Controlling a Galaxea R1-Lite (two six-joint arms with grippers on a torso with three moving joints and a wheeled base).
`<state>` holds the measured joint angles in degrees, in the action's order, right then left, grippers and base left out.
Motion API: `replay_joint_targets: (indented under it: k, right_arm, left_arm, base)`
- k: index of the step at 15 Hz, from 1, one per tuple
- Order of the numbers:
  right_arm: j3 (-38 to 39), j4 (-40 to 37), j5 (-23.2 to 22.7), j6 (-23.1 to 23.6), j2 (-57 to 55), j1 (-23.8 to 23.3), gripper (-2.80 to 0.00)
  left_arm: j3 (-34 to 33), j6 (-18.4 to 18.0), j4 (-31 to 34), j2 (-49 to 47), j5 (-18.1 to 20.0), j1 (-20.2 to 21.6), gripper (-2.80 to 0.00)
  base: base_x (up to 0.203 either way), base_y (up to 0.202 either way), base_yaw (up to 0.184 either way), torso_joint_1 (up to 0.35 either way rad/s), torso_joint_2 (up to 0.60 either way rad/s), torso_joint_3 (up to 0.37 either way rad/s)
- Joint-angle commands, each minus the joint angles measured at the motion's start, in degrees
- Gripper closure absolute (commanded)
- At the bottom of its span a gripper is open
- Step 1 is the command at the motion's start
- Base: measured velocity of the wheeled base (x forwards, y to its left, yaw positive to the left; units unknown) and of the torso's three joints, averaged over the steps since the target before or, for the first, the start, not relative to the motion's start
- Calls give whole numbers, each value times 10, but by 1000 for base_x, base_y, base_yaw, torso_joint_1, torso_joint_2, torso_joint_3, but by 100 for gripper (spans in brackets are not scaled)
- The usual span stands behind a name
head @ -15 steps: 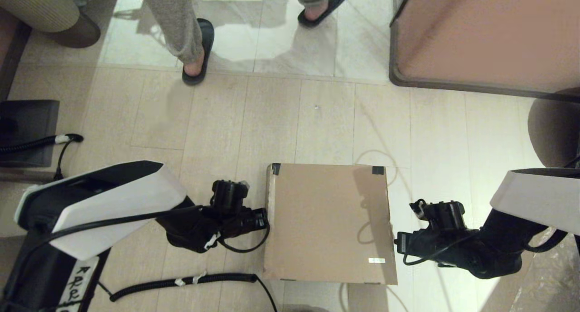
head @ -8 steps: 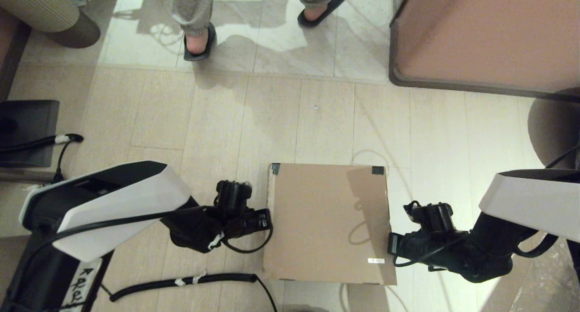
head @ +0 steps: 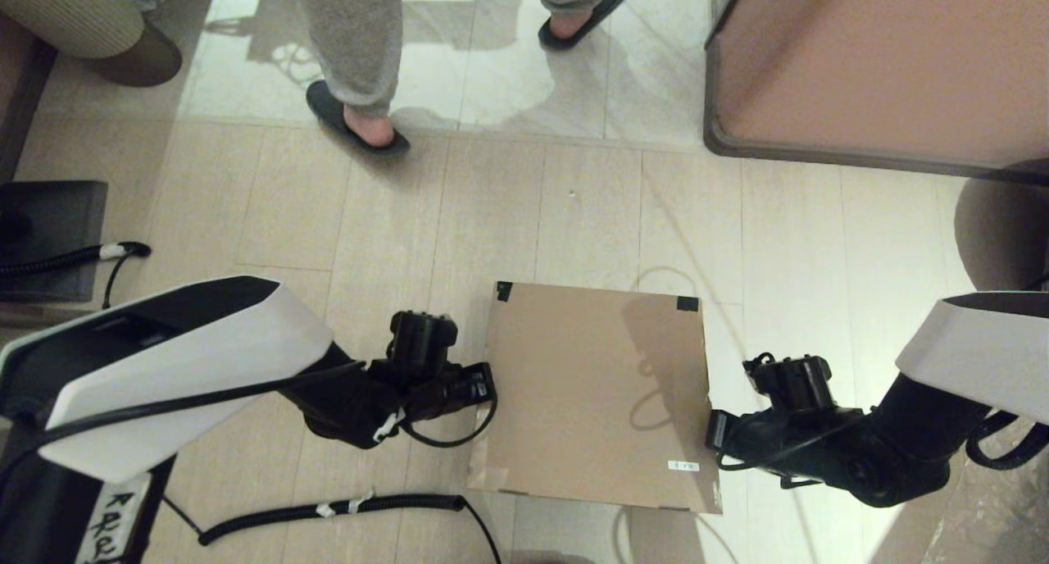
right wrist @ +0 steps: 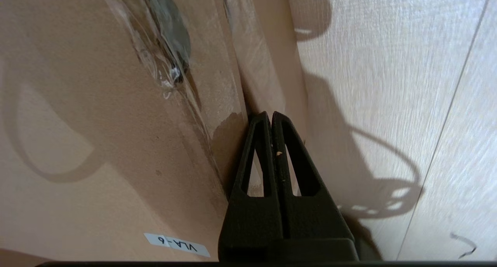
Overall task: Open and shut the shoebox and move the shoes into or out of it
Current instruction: Open the shoe box
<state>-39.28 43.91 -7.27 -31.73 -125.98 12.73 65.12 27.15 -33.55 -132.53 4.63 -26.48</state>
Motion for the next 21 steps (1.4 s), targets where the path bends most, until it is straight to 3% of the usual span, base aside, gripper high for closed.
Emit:
replay_joint_targets:
  k: [1, 5, 10, 14, 17, 21]
  right_arm:
    - [0, -20, -3, -24, 45, 1, 0]
    - [-2, -70, -9, -82, 92, 1, 0]
    - [-8, -121, -46, -179, 129, 1, 0]
    - [14, -131, -62, -223, 145, -4, 0]
    - [16, -142, -89, -288, 155, -7, 0]
    - [17, -156, -117, -327, 169, -8, 0]
  left_arm:
    - [0, 2, 8, 31, 1, -1, 0]
    - [-3, 11, 29, 65, 0, -1, 0]
    - [-3, 51, 49, 101, -2, -1, 0]
    - [-3, 90, 72, 133, -13, -1, 0]
    - [-2, 92, 73, 134, -14, -1, 0]
    - [-1, 92, 73, 141, -16, -1, 0]
  base:
    - [0, 0, 0, 0, 0, 0]
    - [0, 0, 0, 0, 0, 0]
    - [0, 0, 0, 0, 0, 0]
    - [0, 0, 0, 0, 0, 0]
    - [0, 0, 0, 0, 0, 0]
    - [0, 0, 0, 0, 0, 0]
